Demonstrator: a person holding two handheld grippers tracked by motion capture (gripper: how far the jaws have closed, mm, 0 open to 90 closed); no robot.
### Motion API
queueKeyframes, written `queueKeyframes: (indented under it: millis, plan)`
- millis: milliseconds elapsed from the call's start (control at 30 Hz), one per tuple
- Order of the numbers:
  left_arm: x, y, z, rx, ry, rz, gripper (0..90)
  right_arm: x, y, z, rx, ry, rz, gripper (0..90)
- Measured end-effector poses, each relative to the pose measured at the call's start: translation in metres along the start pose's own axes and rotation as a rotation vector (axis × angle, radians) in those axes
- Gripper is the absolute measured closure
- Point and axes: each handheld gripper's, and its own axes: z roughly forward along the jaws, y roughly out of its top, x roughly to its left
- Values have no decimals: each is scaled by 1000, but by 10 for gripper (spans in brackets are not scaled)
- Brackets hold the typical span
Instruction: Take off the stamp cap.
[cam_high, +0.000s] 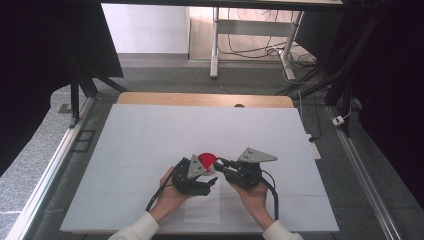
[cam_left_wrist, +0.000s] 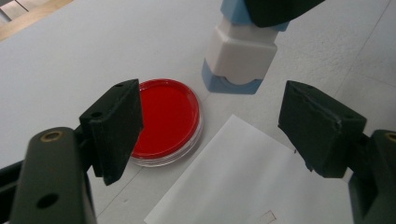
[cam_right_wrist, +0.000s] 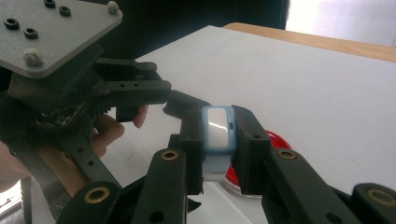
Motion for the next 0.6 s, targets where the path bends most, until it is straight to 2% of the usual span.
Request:
queueKeyframes:
  millis: [233, 600]
  plan:
    - [-1, 1, 3, -5, 2, 6, 278, 2, 0, 2, -1, -14, 3, 752]
    - [2, 1, 3, -28, 21, 11, 419, 1, 0, 2, -15, -19, 32, 752]
